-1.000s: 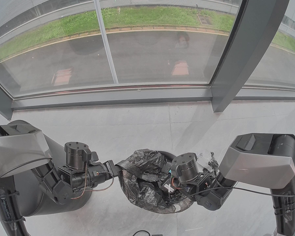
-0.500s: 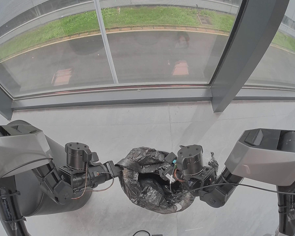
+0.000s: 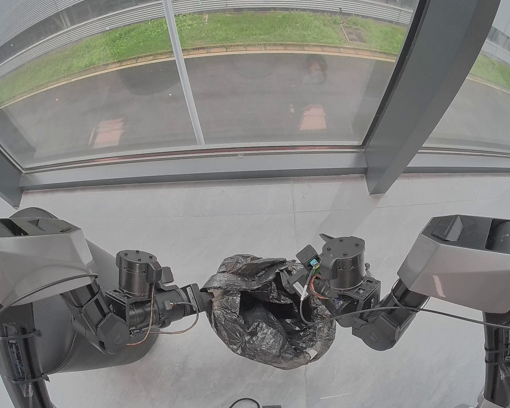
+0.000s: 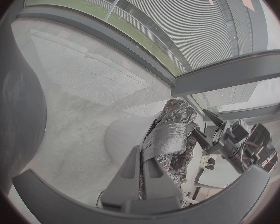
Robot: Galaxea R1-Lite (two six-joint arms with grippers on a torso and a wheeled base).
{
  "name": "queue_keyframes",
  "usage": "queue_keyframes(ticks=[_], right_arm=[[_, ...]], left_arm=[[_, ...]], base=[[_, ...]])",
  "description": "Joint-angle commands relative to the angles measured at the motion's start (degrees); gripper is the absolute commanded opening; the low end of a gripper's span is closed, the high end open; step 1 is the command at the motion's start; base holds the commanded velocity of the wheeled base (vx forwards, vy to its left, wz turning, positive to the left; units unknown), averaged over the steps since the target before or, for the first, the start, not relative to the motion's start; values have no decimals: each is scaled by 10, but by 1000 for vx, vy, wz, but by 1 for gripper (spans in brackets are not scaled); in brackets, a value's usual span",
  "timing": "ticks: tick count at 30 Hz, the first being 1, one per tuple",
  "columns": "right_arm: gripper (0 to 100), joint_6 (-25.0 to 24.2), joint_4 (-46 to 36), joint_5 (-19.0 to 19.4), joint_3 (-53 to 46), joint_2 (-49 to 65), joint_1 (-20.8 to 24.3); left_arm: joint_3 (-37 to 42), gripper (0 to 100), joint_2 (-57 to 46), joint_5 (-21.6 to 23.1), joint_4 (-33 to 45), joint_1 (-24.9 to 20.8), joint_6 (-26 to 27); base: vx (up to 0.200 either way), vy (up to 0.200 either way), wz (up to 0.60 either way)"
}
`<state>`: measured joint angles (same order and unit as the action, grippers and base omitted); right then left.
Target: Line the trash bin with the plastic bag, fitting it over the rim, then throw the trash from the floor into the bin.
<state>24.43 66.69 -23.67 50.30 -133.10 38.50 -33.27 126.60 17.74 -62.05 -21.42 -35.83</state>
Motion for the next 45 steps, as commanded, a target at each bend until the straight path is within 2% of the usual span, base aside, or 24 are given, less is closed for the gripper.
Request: queue_keyframes(ticks=[1, 15, 21, 29, 45], right_arm=[[100, 0, 5, 0, 1, 1, -8], [100, 0, 62, 2, 16, -15, -29], [100, 0, 87, 4, 45, -48, -48], [100, -11, 88, 6, 79, -77, -63], [100, -16, 88, 8, 102, -102, -65]], left_arm=[[-3, 0, 12, 0, -1, 0, 8], [-22, 0, 24, 1, 0, 0, 17], [-28, 0, 37, 1, 0, 0, 46], [-39, 0, 51, 1, 0, 6, 48], [-48, 0, 75, 1, -1, 14, 49]], base=[[0, 0, 0], [0, 0, 0], [0, 0, 0], [0, 0, 0], [0, 0, 0]])
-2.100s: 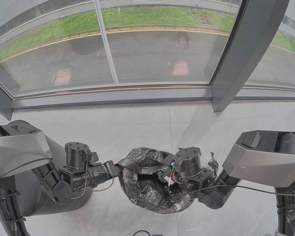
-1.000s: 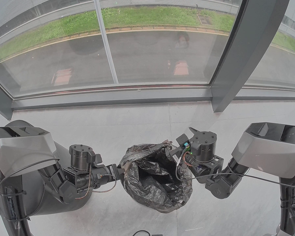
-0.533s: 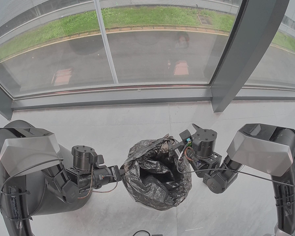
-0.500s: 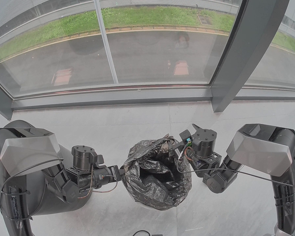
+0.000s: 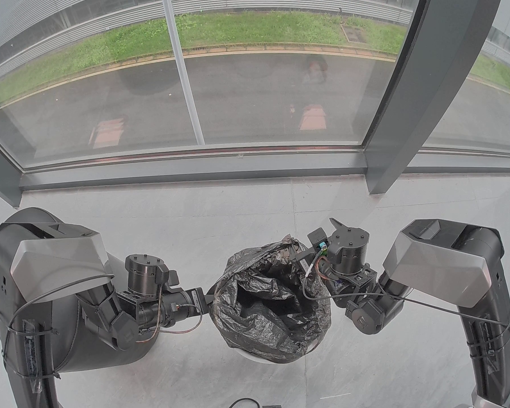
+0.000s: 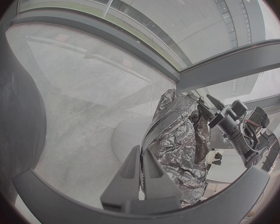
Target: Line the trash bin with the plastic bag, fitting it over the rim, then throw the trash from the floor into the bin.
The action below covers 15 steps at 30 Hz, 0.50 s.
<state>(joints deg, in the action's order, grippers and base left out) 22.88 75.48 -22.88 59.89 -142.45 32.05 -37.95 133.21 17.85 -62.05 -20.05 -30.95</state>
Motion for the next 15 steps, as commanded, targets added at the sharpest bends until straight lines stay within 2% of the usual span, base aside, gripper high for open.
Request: queue_keyframes(ticks=[1, 15], right_arm=[[100, 0, 0, 0, 8, -9, -1], [100, 0, -1, 0, 28, -27, -10]], left_arm=[[-3, 0, 9, 0, -1, 0, 0], [-12, 0, 23, 1, 1, 0, 1]], base=[[0, 0, 0], [0, 0, 0]])
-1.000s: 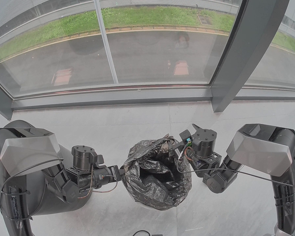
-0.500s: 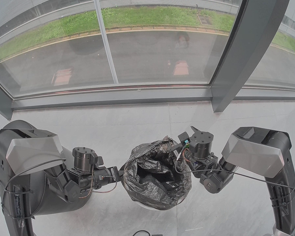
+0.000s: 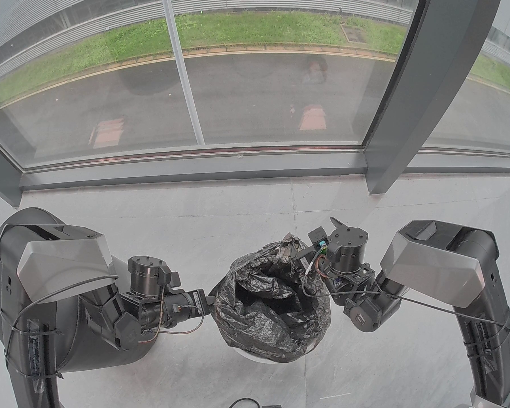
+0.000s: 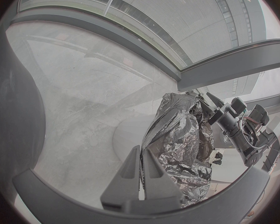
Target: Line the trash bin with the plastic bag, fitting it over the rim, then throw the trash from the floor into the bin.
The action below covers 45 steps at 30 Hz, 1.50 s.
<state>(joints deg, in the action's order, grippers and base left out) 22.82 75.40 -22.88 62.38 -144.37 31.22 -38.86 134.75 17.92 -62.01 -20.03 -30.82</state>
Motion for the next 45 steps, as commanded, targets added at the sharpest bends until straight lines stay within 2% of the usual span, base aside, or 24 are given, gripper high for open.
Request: queue_keyframes(ticks=[1, 24, 28, 29, 35, 39, 45], right_arm=[[100, 0, 0, 0, 3, -9, -2], [100, -5, 0, -1, 2, -7, -9], [100, -6, 0, -1, 2, -6, -7], [100, -8, 0, -1, 2, -6, -6], [100, -8, -1, -1, -2, 2, -4], [100, -8, -5, 0, -45, 25, 0], [100, -8, -7, 4, -79, 50, 12]], left_arm=[[-5, 0, 10, 0, 1, 0, 0], [-8, 0, -4, -3, 11, -5, -2], [-9, 0, -20, -26, 37, -11, -1], [-9, 100, -22, -35, 42, -12, -1], [9, 100, -45, -39, 41, -16, -1], [48, 100, -74, -39, 30, -33, -1], [71, 100, -92, -43, 25, -36, -2]], base=[[0, 0, 0], [0, 0, 0], [0, 0, 0], [0, 0, 0], [0, 0, 0], [0, 0, 0], [0, 0, 0]])
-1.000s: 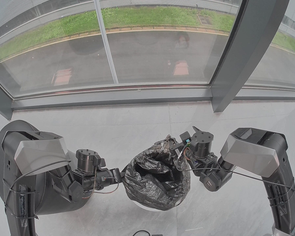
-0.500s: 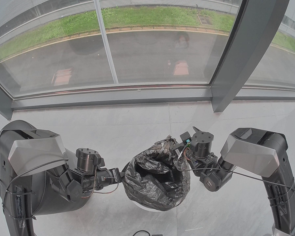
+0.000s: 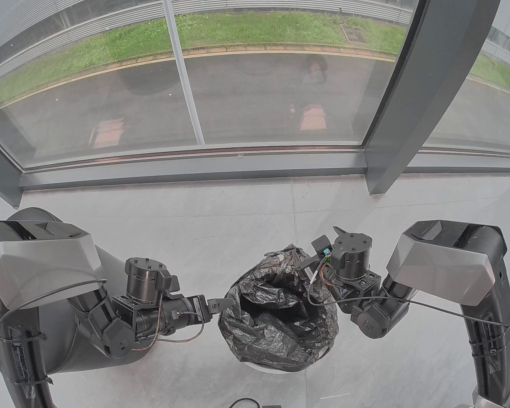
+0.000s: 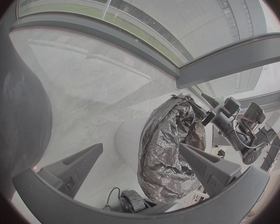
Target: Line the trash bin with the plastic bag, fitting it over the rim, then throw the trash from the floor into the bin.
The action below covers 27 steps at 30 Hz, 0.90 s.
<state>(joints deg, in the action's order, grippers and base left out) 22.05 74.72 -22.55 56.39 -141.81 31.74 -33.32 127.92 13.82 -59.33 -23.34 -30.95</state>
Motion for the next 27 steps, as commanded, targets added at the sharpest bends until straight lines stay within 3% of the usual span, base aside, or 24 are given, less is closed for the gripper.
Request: queue_keyframes(ticks=[1, 15, 18, 19, 27], right_arm=[[100, 0, 0, 1, -25, 29, 9], [100, -3, -12, 1, -102, 97, 48], [100, -27, -12, 1, -139, 110, 79], [100, -54, -13, 1, -163, 117, 108], [100, -192, -17, 25, -233, 116, 206]], left_arm=[[23, 100, -28, -3, -2, -4, -1], [78, 100, -104, -5, -2, -35, 1], [90, 100, -104, -5, -4, -44, 1], [96, 100, -102, -5, -13, -46, 0], [112, 100, -92, -4, -54, -37, -2]], base=[[0, 0, 0], [0, 0, 0], [0, 0, 0], [0, 0, 0], [0, 0, 0]])
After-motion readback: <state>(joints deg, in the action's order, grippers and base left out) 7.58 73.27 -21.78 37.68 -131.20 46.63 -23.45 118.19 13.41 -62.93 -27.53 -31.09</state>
